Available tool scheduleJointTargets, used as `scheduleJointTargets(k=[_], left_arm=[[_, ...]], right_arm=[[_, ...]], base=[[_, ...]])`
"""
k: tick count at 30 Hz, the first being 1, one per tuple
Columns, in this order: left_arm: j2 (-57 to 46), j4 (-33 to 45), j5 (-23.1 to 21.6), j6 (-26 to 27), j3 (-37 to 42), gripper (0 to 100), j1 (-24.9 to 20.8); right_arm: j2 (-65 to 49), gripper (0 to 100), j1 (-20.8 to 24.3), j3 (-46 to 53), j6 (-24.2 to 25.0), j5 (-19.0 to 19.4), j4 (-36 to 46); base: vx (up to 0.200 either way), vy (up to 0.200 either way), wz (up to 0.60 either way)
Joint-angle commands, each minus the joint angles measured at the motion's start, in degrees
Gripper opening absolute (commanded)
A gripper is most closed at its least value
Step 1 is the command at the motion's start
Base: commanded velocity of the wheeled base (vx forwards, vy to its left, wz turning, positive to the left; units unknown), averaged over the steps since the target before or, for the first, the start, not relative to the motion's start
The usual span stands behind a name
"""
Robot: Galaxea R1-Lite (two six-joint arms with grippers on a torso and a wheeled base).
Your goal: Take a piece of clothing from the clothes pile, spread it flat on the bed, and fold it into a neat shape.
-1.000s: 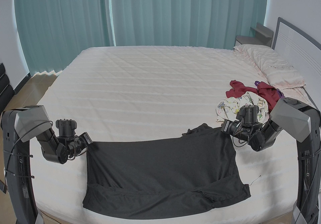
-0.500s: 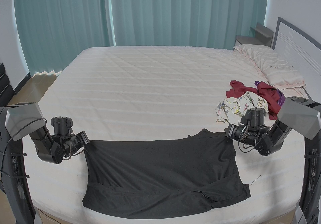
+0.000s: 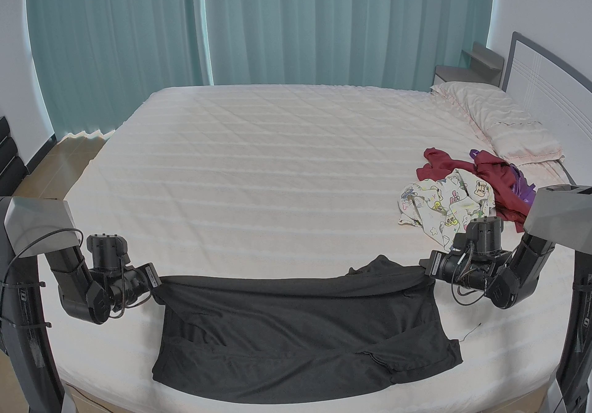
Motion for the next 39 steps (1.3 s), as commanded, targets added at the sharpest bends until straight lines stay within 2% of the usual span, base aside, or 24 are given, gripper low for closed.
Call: scheduleJointTargets(k=[1, 10, 19, 20, 22, 23, 31, 35, 39], left_arm=[[0.23, -2.70, -0.21, 3.41, 6.39, 0, -0.17], [4.19, -7.71, -1.27, 7.63, 13.69, 0, -0.87], [8.76, -13.16, -1.27, 10.27, 18.26, 0, -1.22], [9.02, -13.16, -1.18, 10.62, 18.78, 100, -1.57], [9.11, -13.16, -1.18, 10.71, 19.14, 100, -1.66], [9.11, -13.16, -1.18, 10.71, 19.14, 100, -1.75], [8.85, -14.13, -1.01, 10.09, 21.07, 100, -1.13], [7.35, -17.03, -1.62, 9.04, 24.06, 100, 1.68], [5.16, -19.93, -5.75, 5.52, 25.99, 100, 5.11]], right_arm=[[-0.74, 0, 0.20, 4.78, -0.37, 0.37, -0.64], [0.40, 0, 0.55, 10.23, -4.32, 0.81, -0.64], [3.74, 0, 1.87, 11.02, -4.50, 0.28, -0.64], [3.92, 0, 1.78, 11.02, -4.67, 0.20, -0.55], [4.09, 0, 1.78, 11.29, -4.85, 0.20, -0.46], [4.09, 100, 1.87, 11.29, -4.85, 0.20, -0.55], [-0.65, 100, 0.91, 13.04, -3.79, 0.20, -0.73], [-5.22, 100, 0.99, 14.45, -2.48, 0.37, -0.73], [-7.07, 100, 2.49, 14.10, -0.37, 0.37, -0.73]], base=[[0.000, 0.000, 0.00], [0.000, 0.000, 0.00], [0.000, 0.000, 0.00], [0.000, 0.000, 0.00], [0.000, 0.000, 0.00], [0.000, 0.000, 0.00], [0.000, 0.000, 0.00], [0.000, 0.000, 0.00], [0.000, 0.000, 0.00]])
